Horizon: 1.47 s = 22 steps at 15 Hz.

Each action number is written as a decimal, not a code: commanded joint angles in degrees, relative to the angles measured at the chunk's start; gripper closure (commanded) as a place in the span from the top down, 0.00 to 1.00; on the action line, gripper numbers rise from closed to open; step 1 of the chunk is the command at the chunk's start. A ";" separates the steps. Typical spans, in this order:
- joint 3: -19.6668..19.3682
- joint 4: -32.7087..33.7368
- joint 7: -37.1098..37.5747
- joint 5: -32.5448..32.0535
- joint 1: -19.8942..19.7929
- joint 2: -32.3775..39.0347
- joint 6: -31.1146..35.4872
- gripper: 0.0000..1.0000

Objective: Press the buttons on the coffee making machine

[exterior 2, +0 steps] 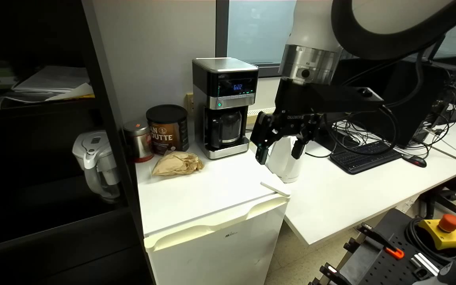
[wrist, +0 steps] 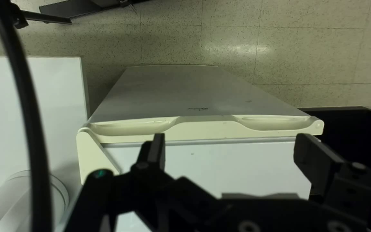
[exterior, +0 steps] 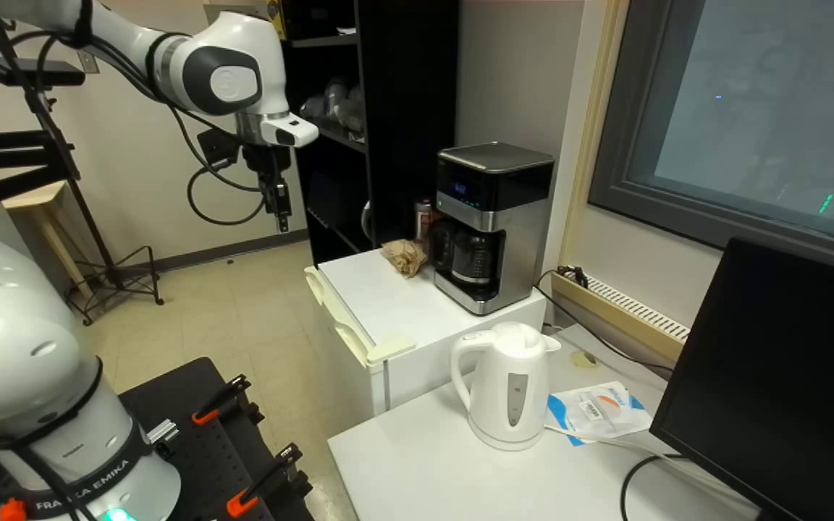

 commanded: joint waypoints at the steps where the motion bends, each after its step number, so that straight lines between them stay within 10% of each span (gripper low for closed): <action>1: -0.57 0.05 0.20 -0.29 0.57 0.06 -0.06 1.00; 11: 2.16 -2.29 4.84 -11.53 -1.57 -3.55 3.10 1.00; 22: 9.27 -6.52 31.81 -40.23 -11.04 -7.22 10.96 1.00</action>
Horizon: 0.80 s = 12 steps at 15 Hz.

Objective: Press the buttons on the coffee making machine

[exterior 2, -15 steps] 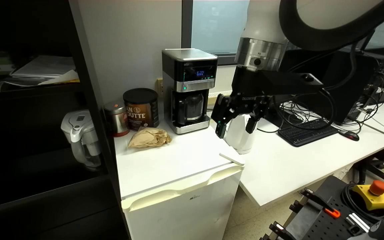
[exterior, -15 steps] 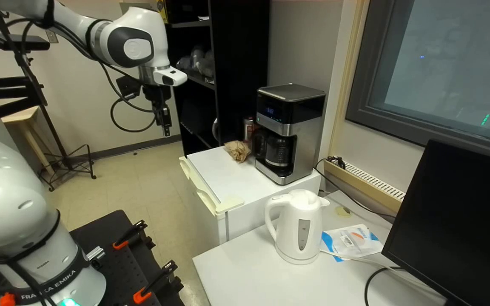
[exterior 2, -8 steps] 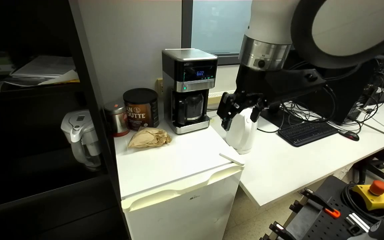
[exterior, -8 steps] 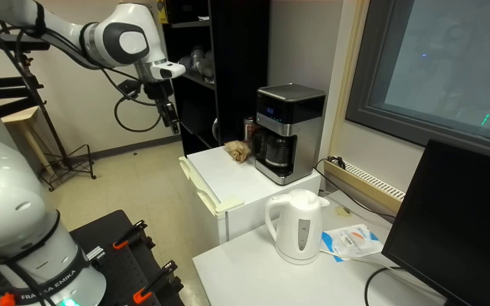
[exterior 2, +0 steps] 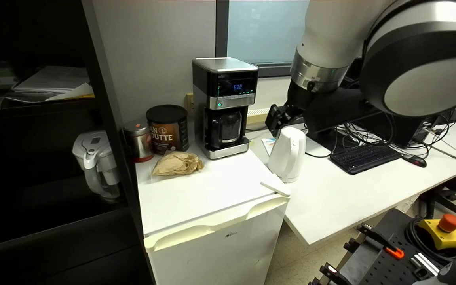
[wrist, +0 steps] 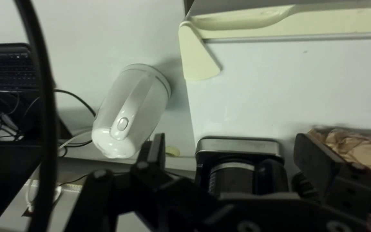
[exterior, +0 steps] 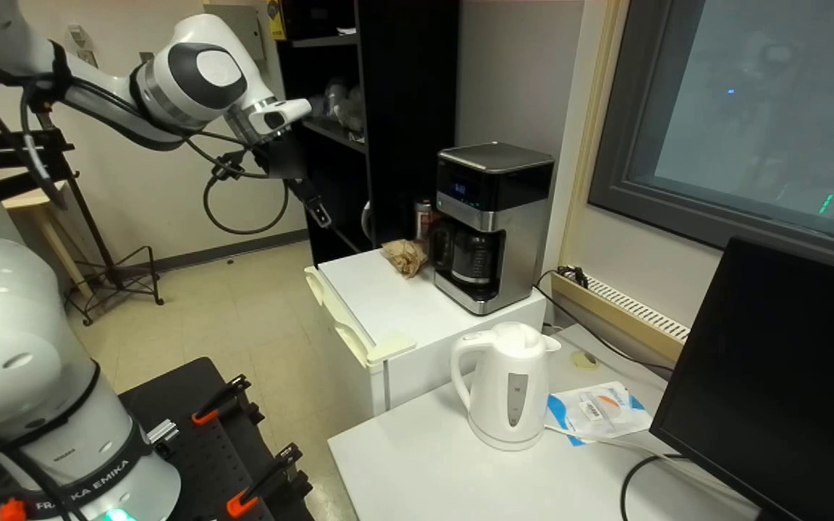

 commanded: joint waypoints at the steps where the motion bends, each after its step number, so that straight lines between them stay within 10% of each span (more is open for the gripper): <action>1: 3.17 -1.56 11.26 -10.18 -4.36 -1.70 3.06 1.00; 6: 5.35 -0.35 29.18 -28.11 -7.85 -0.15 2.13 0.95; 7: 4.98 -0.01 32.34 -31.40 -7.57 0.43 1.33 0.73; 12: 1.84 1.26 49.61 -47.03 -4.62 4.16 -3.89 0.46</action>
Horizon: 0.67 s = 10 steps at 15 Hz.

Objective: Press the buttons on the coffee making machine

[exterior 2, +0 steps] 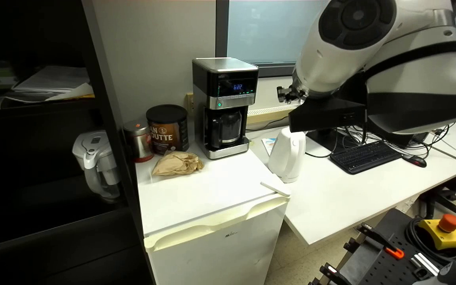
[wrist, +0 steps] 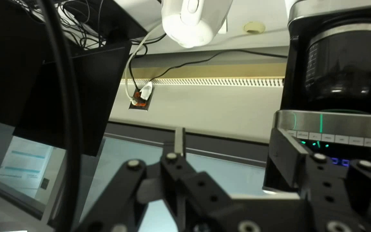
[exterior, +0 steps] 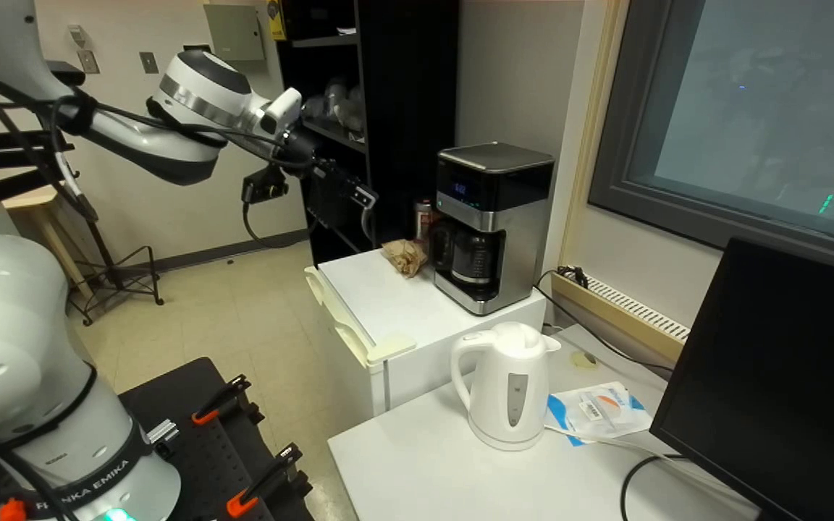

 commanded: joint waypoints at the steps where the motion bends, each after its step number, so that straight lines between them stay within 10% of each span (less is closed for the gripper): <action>1: -3.03 1.95 10.71 -8.64 3.23 4.18 -4.60 0.38; 6: -8.83 3.43 19.52 -15.18 7.97 8.83 -7.05 0.02; 10: -12.79 5.50 23.92 -19.65 10.34 11.97 -5.98 0.00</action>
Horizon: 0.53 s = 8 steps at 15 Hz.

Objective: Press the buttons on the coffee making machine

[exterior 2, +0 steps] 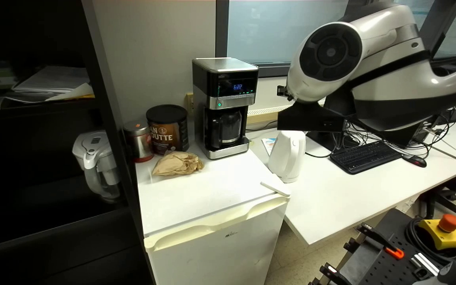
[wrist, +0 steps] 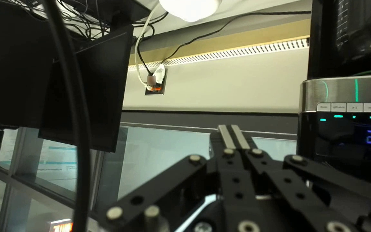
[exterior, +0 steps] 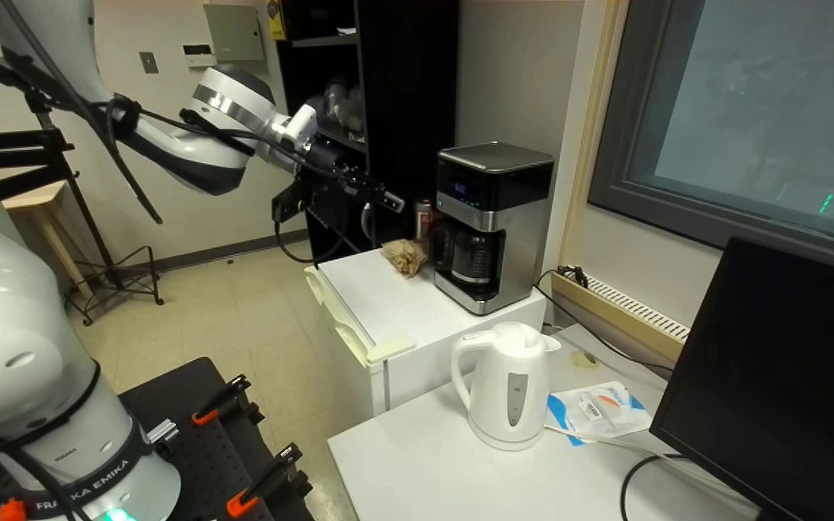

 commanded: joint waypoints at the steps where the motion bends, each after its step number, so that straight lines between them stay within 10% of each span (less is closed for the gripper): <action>1: -3.76 3.33 4.64 -4.49 2.96 4.20 -0.02 0.01; 8: -7.20 8.38 9.13 -11.12 4.89 10.22 3.47 0.01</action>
